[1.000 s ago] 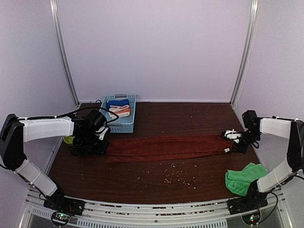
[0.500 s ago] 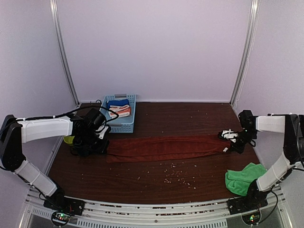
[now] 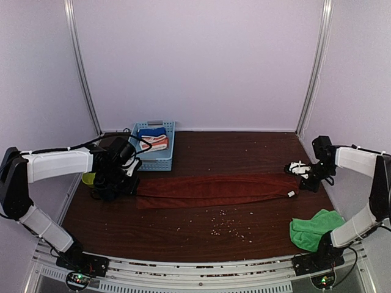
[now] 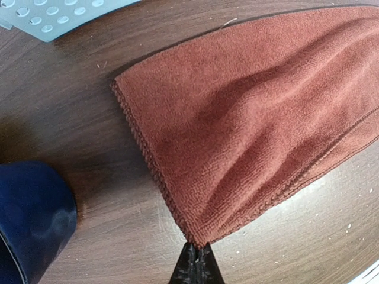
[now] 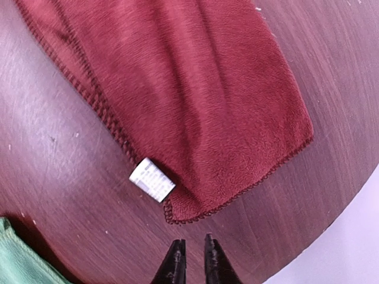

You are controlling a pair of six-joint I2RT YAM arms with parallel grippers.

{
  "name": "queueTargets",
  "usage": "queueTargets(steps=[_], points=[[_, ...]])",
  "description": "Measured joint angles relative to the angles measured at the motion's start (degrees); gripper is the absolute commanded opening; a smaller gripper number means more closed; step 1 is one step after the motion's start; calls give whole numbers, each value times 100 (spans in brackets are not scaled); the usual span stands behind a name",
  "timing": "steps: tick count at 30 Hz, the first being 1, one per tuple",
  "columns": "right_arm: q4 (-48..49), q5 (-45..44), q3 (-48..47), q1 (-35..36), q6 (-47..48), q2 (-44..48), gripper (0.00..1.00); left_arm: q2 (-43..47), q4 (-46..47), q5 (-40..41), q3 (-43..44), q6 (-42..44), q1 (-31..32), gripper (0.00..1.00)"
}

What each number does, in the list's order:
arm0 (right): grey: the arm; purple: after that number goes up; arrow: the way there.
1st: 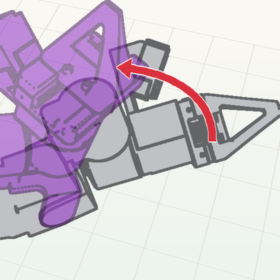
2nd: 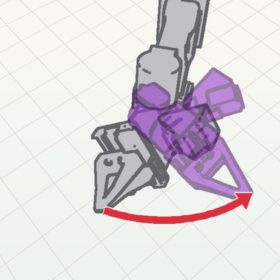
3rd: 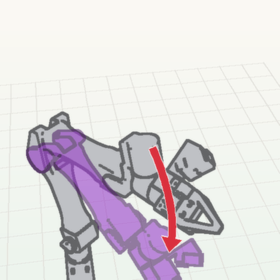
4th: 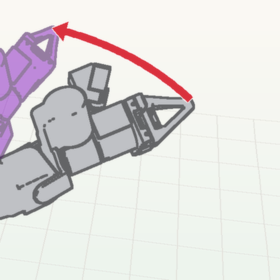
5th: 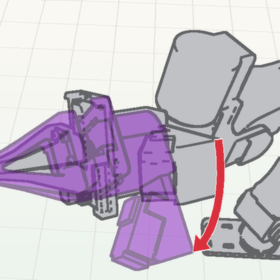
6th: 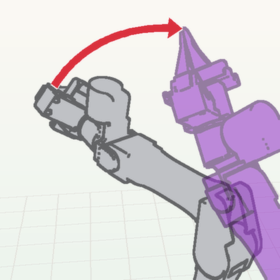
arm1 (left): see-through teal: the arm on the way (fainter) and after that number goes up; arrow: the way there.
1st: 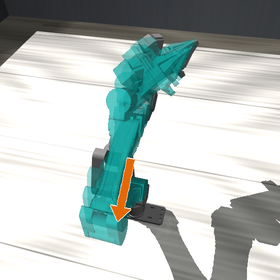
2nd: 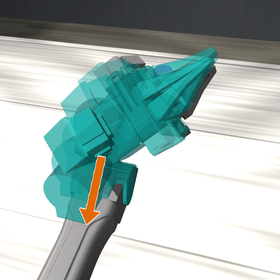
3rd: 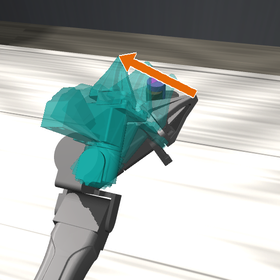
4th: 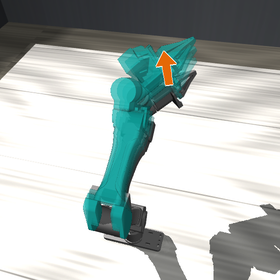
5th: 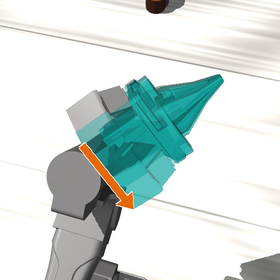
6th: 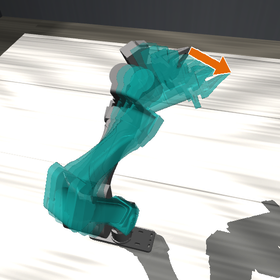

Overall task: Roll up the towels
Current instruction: Smooth out the towel at the center of the board.

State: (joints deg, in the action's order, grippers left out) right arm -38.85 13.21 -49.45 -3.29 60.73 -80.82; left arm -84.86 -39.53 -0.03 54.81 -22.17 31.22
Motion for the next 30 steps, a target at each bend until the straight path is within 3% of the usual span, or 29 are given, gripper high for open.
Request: queueTargets(steps=[5, 24, 30], points=[[-7, 39, 68, 11, 142, -125, 26, -24, 4, -42, 7, 4, -2, 0], [173, 170, -205, 269, -11, -981, 22, -70, 39, -63, 7, 4, -2, 0], [243, 107, -208, 293, -94, -1029, 2, -70, 39, -61, 7, 4, -2, 0]])
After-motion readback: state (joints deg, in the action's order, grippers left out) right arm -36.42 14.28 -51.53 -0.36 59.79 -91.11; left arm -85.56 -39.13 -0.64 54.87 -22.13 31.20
